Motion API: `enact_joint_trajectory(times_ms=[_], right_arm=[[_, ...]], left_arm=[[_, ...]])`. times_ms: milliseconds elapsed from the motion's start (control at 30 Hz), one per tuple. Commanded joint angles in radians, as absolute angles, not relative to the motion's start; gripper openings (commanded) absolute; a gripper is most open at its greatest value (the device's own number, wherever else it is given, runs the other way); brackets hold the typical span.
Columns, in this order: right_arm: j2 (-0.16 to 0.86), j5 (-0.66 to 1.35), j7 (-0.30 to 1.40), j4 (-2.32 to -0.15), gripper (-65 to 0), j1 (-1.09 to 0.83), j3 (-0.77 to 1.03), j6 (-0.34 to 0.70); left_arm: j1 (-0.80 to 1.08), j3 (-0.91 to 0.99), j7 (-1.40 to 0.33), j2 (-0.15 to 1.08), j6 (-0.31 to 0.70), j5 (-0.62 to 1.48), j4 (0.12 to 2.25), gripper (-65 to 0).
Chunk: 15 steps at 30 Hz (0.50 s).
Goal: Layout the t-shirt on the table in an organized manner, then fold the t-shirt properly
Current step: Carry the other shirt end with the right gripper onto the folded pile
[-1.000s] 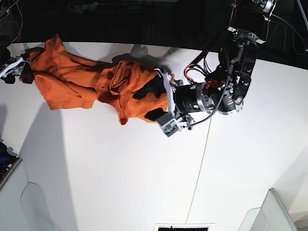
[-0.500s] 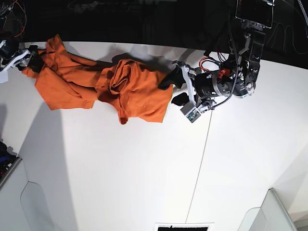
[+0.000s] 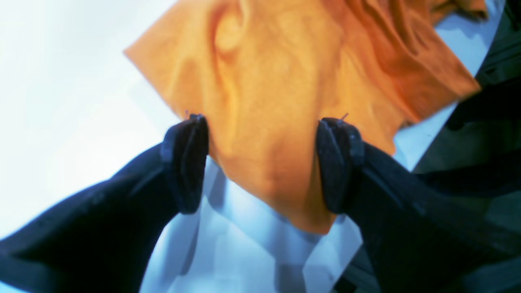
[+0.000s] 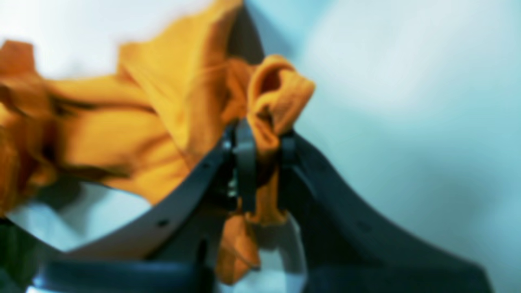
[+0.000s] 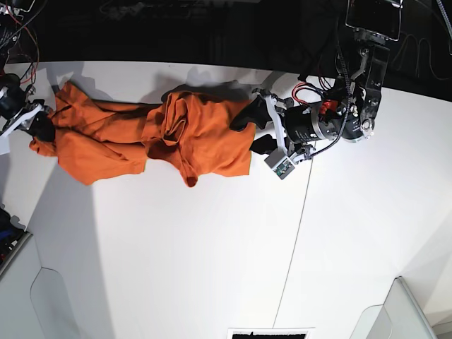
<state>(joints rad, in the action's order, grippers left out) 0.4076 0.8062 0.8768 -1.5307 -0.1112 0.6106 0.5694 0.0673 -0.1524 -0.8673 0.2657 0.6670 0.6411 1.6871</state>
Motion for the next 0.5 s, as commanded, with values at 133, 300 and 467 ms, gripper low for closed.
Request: enact_joint_trajectory(times_ms=[133, 300, 467], right_arm=[[0.365, 0.886, 0.934, -1.701, -65.0, -0.038, 0.618, 0.585], [0.245, 0.888, 0.951, -1.887, -65.0, -0.023, 0.517, 0.585], [0.099, 0.833, 0.950, -1.941, -65.0, -0.024, 0.298, 0.591]], left_arm=[[0.062, -0.187, -0.810, 0.268, 0.675, 0.657, 1.697, -21.4], [0.060, -0.226, -0.781, 0.253, 0.674, 0.607, 1.662, -21.4], [0.061, -0.226, -0.774, 0.250, 0.674, 0.607, 1.605, -21.4]])
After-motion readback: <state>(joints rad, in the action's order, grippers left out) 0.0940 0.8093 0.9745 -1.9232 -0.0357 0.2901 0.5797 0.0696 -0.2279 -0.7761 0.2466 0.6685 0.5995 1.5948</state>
